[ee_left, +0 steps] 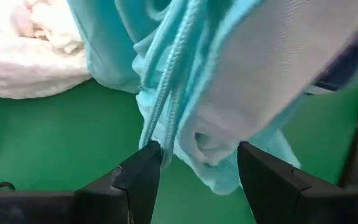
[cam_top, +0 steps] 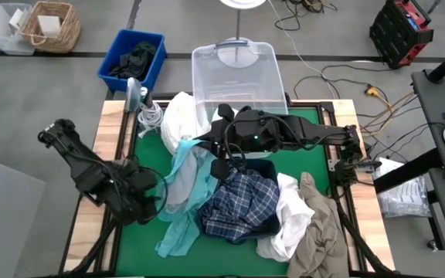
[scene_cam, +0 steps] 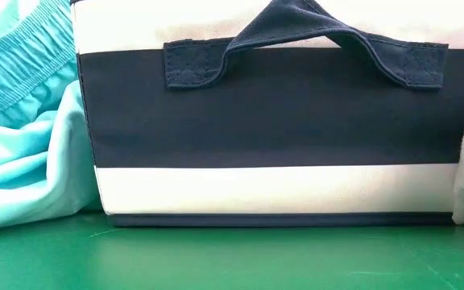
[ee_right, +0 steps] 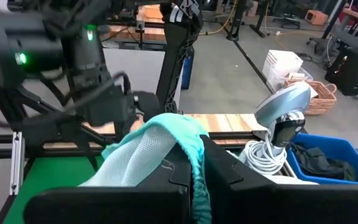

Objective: Sort clothes
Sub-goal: Put the blue shorts into the blue laundry organizer

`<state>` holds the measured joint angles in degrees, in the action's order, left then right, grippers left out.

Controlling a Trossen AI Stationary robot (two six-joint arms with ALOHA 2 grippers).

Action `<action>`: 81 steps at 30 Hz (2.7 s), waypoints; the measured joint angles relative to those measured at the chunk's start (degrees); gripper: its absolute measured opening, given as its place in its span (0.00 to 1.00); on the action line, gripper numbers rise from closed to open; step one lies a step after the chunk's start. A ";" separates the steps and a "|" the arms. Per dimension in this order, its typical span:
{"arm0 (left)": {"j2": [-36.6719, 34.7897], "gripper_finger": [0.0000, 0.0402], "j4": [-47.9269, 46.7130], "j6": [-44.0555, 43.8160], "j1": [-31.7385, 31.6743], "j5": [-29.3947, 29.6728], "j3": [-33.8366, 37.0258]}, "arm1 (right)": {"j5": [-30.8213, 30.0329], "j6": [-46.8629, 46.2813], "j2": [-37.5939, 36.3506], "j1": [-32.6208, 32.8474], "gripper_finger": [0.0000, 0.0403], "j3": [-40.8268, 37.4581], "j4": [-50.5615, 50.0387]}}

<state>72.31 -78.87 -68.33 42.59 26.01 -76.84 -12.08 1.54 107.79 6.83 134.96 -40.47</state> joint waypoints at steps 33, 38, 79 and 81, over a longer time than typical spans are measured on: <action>4.75 0.00 -6.91 13.23 2.10 1.94 -28.65 | 8.36 -8.26 -8.75 -0.94 0.03 0.09 -11.31; 7.07 0.00 -7.31 23.33 2.13 8.20 -43.31 | 12.11 -10.81 -11.36 -1.64 0.03 0.09 -9.08; 22.70 0.00 40.56 78.54 -23.56 -11.64 -53.90 | 19.98 -9.31 -13.82 0.37 0.03 0.00 -1.31; 24.78 0.00 44.06 78.56 -24.89 -13.94 -54.16 | 20.07 -10.70 -14.76 0.63 0.03 0.00 -5.23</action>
<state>97.09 -34.81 10.23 17.70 12.07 -131.00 7.99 -9.16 93.03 7.46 134.96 -45.71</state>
